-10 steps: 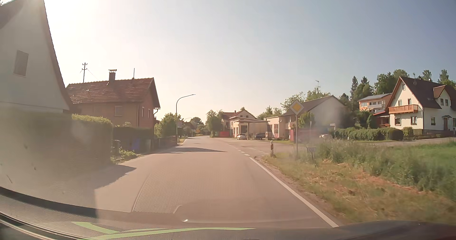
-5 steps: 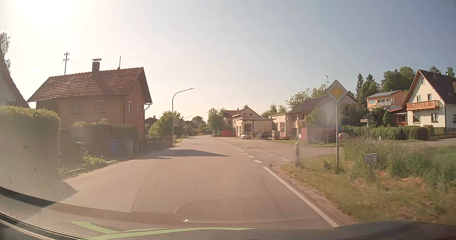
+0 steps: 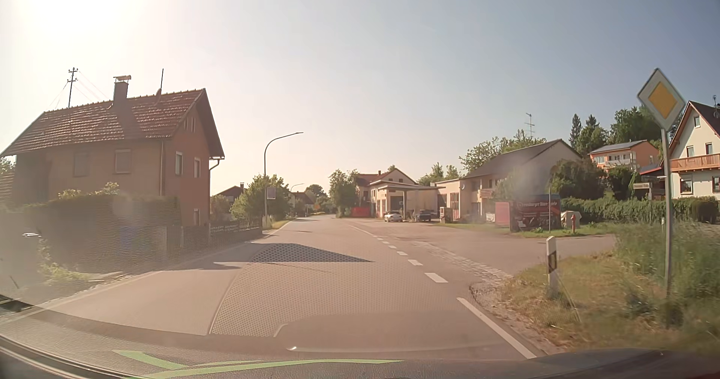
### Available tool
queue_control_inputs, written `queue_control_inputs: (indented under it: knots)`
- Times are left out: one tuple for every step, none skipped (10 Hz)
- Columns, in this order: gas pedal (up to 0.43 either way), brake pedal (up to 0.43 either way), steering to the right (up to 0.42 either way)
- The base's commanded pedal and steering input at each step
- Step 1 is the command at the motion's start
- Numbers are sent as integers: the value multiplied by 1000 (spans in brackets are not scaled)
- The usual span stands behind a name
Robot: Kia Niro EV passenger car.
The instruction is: Follow the waypoints while adhering to traffic rules and regulations
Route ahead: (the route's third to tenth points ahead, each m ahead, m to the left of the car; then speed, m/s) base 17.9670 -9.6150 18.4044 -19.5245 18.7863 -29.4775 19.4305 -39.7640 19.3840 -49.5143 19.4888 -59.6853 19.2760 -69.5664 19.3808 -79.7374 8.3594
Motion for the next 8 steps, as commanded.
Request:
queue_control_inputs:
  knots:
    - [0,280,13]
    - [0,287,30]
    - [0,287,41]
    - [0,280,61]
    - [0,274,82]
    - [0,274,103]
    - [0,268,134]
    - [0,262,165]
